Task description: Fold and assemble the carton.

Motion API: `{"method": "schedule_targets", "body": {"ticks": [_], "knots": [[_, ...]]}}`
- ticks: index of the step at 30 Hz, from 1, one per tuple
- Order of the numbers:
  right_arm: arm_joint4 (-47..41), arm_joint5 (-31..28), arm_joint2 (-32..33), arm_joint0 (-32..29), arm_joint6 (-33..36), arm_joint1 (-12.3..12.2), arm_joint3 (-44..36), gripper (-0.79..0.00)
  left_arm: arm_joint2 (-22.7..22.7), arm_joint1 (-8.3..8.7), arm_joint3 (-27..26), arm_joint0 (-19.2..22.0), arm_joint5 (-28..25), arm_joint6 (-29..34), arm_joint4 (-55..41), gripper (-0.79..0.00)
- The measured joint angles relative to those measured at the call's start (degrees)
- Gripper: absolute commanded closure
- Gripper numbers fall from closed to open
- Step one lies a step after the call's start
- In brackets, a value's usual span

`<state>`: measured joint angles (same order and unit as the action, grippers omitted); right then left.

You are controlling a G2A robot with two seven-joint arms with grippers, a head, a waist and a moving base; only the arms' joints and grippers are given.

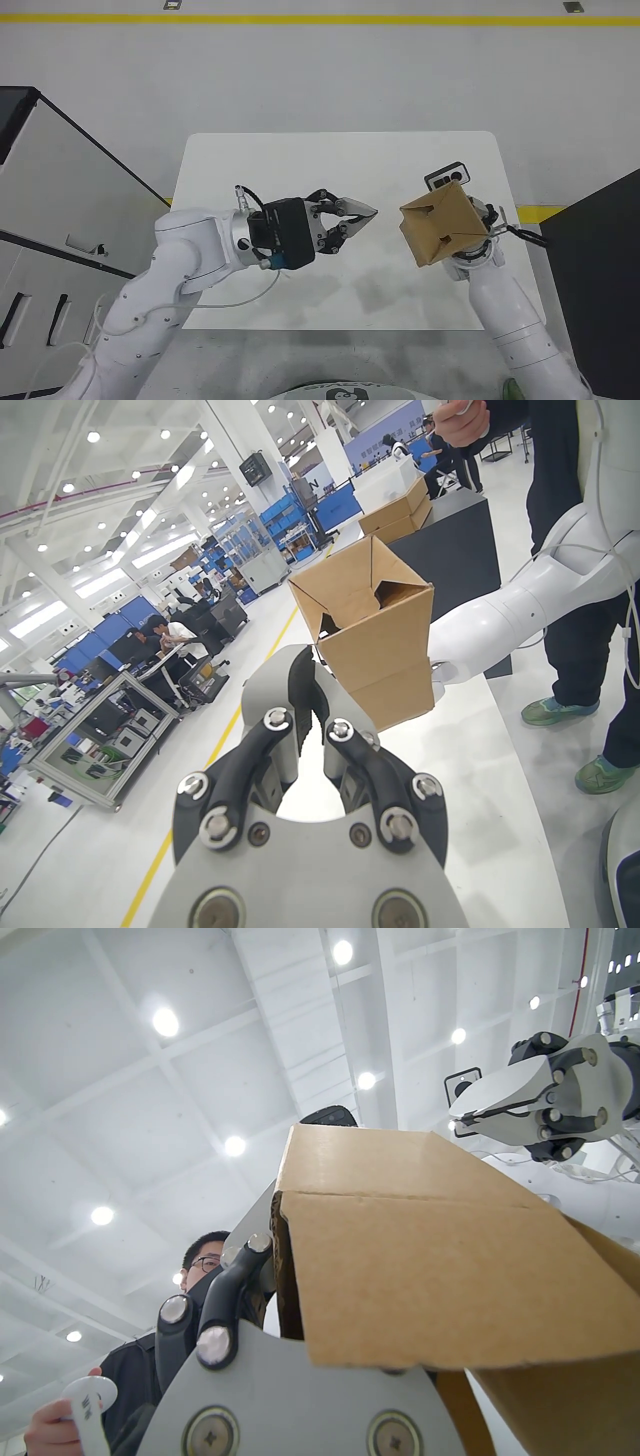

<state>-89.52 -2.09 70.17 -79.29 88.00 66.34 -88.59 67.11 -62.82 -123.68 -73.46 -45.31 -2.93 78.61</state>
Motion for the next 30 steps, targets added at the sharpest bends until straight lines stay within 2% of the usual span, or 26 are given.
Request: {"method": "schedule_targets", "body": {"ticks": [19, 30], "knots": [[-1.28, 1.87, 0.20, -1.35, 0.00, 1.67, -0.57, 0.000, 0.40, 0.41, -1.59, -1.27, -0.23, 1.13, -0.51, 0.000], [-0.91, 1.69, 0.40, -1.59, -0.35, 1.78, -0.91, 0.000, 0.40, 0.42, -1.69, -1.43, 0.02, 1.28, -0.61, 0.000]]}}
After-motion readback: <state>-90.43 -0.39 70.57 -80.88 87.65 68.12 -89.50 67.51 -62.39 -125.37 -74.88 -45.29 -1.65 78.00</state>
